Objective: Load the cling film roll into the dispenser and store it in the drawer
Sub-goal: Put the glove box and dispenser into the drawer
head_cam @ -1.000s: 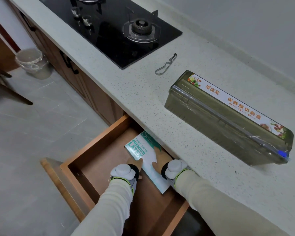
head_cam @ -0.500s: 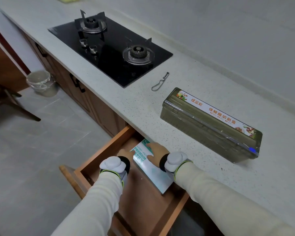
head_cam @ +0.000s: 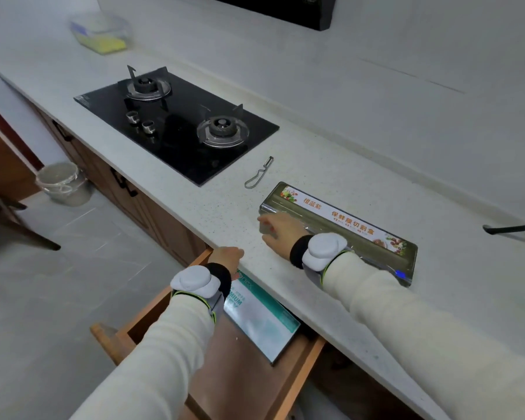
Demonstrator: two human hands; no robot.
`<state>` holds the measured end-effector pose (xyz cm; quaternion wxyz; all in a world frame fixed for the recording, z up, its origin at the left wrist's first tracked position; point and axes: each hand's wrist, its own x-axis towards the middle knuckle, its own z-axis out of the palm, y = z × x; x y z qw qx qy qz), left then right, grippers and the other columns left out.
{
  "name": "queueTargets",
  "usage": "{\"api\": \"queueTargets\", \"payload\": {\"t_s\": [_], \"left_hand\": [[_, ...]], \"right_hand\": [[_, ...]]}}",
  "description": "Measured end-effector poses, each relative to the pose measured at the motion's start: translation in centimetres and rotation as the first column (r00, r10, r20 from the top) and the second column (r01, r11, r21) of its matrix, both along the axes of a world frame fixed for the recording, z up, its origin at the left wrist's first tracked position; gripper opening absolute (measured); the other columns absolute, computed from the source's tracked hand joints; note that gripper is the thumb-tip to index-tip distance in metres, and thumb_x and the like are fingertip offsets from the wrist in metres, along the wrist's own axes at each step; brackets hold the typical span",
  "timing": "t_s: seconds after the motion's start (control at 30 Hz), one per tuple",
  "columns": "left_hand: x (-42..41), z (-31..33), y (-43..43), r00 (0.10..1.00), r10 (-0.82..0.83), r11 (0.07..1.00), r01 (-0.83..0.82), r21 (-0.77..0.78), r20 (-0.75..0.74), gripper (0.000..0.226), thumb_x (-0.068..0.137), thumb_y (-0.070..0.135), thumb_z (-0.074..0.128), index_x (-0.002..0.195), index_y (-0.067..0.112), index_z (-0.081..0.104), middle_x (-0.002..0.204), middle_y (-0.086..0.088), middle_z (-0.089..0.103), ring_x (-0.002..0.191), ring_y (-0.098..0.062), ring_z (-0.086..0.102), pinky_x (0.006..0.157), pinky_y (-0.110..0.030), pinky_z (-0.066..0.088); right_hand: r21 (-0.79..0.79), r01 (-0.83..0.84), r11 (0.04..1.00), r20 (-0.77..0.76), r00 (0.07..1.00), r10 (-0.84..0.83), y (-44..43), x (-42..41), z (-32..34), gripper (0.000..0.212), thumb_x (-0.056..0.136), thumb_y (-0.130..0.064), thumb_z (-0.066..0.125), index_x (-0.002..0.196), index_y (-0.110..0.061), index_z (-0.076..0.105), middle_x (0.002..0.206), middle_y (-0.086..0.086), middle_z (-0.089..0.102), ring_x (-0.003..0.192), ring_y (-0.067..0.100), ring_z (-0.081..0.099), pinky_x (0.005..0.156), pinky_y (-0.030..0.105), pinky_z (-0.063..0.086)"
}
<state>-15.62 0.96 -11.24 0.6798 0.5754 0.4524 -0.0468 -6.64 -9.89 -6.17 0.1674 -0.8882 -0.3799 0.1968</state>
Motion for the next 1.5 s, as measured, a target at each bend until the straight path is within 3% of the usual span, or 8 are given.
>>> {"api": "queueTargets", "payload": {"t_s": [0.17,0.37,0.57,0.63,0.73,0.87,1.2,1.5], "left_hand": [[2.4,1.7,-3.1,0.999,0.032,0.997,-0.032,-0.071,-0.006,0.010,0.095,0.005,0.041,0.097,0.004,0.051,0.086,-0.008,0.046,0.084,-0.024,0.044,0.082,-0.032,0.042],[5.8,3.1,-9.0,0.998,-0.017,0.988,0.025,-0.154,0.055,0.041,0.101,0.008,0.021,0.136,-0.005,0.040,0.141,-0.021,0.043,0.133,-0.034,0.039,0.110,-0.038,0.032],[7.6,2.2,-12.2,0.993,0.115,0.982,-0.116,-0.151,-0.016,0.035,0.095,0.012,0.048,0.127,-0.002,0.051,0.110,-0.017,0.054,0.103,-0.029,0.054,0.094,-0.040,0.049],[7.8,2.1,-12.6,0.985,0.165,0.966,-0.170,-0.193,-0.045,0.038,0.093,0.018,0.054,0.126,-0.001,0.047,0.109,-0.015,0.051,0.098,-0.026,0.052,0.089,-0.039,0.051],[8.2,2.0,-13.8,0.971,0.237,0.936,-0.236,-0.261,-0.029,0.051,0.091,0.023,0.059,0.133,0.004,0.036,0.116,-0.018,0.049,0.096,-0.027,0.051,0.086,-0.041,0.052],[8.9,2.0,-14.9,0.955,0.295,0.912,-0.291,-0.290,-0.030,0.057,0.092,0.030,0.056,0.138,0.005,0.035,0.141,-0.019,0.041,0.108,-0.031,0.051,0.086,-0.043,0.053],[10.4,1.7,-15.4,0.948,0.318,0.888,-0.307,-0.341,-0.026,0.031,0.090,0.039,0.056,0.103,0.013,0.046,0.112,-0.008,0.053,0.112,-0.027,0.054,0.090,-0.045,0.052],[9.2,1.1,-14.0,0.950,0.311,0.915,-0.309,-0.260,-0.032,0.063,0.087,0.043,0.059,0.135,0.009,0.040,0.134,-0.014,0.047,0.113,-0.030,0.048,0.087,-0.044,0.048]], "right_hand": [[0.015,0.047,0.999,0.061,0.997,-0.048,-2.3,4.2,2.5,0.035,0.093,-0.016,0.047,0.126,-0.008,0.054,0.126,0.014,0.057,0.114,0.032,0.055,0.097,0.037,0.044],[-0.067,0.170,0.983,0.063,0.984,-0.166,-7.0,10.7,2.1,0.041,0.096,-0.023,0.045,0.136,-0.012,0.045,0.137,0.011,0.048,0.122,0.028,0.049,0.102,0.034,0.039],[-0.249,0.184,0.951,0.011,0.982,-0.188,-9.5,13.9,0.7,0.044,0.099,-0.030,0.039,0.135,-0.007,0.044,0.137,0.012,0.051,0.123,0.028,0.050,0.100,0.033,0.039],[-0.290,0.180,0.940,-0.015,0.981,-0.193,-9.7,14.4,0.1,0.035,0.098,-0.030,0.038,0.108,-0.004,0.060,0.108,0.016,0.063,0.096,0.028,0.060,0.078,0.030,0.047],[-0.333,0.188,0.924,-0.047,0.975,-0.216,-9.9,15.1,-0.5,0.040,0.098,-0.028,0.036,0.060,-0.014,0.036,0.059,0.002,0.039,0.051,0.016,0.034,0.048,0.022,0.024],[-0.343,0.228,0.911,-0.118,0.952,-0.283,-10.3,15.8,-1.2,0.045,0.099,-0.033,0.032,0.057,-0.016,0.031,0.054,-0.001,0.034,0.047,0.014,0.029,0.050,0.021,0.022],[-0.375,0.196,0.906,-0.233,0.926,-0.297,-10.2,15.8,-1.9,0.051,0.099,-0.046,0.028,0.060,-0.015,0.037,0.058,0.000,0.042,0.050,0.013,0.038,0.052,0.021,0.029],[-0.352,0.121,0.928,-0.165,0.968,-0.189,-8.8,14.5,-1.5,0.052,0.095,-0.051,0.037,0.056,-0.016,0.034,0.055,-0.001,0.038,0.048,0.013,0.035,0.049,0.022,0.026]]}}
